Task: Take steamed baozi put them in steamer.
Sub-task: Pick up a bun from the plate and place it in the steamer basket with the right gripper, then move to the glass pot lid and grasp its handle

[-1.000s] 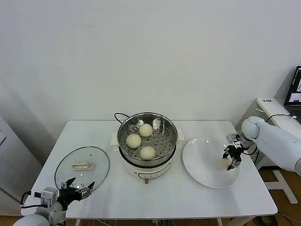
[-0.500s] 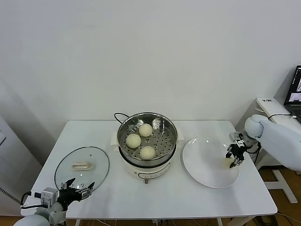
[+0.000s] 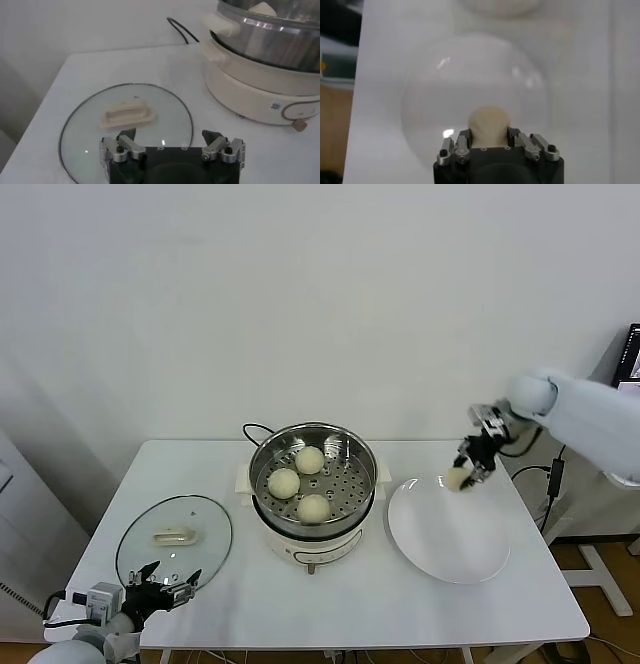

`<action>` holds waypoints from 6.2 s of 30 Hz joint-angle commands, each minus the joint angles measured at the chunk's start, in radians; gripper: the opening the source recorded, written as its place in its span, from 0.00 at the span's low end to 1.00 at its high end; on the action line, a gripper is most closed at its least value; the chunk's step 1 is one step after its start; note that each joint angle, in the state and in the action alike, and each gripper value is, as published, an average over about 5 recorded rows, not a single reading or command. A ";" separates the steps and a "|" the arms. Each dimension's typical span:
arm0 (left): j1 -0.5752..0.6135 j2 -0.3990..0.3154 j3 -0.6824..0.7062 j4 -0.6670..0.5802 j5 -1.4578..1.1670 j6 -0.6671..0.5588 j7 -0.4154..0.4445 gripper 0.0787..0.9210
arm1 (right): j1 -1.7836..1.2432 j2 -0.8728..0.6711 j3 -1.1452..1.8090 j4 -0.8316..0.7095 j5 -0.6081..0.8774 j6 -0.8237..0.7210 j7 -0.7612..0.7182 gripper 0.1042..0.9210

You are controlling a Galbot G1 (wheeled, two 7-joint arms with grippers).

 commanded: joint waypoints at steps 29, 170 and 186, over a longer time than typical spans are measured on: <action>0.013 -0.017 -0.006 -0.014 0.012 -0.003 0.001 0.88 | 0.085 0.417 -0.176 0.047 0.300 -0.226 0.169 0.42; -0.352 -0.194 -0.006 0.660 1.907 -0.745 0.013 0.88 | -1.872 0.500 2.075 0.462 -0.205 0.190 1.036 0.88; -0.342 -0.225 -0.003 0.636 1.871 -0.748 0.014 0.61 | -1.859 0.499 2.078 0.445 -0.208 0.191 1.031 0.88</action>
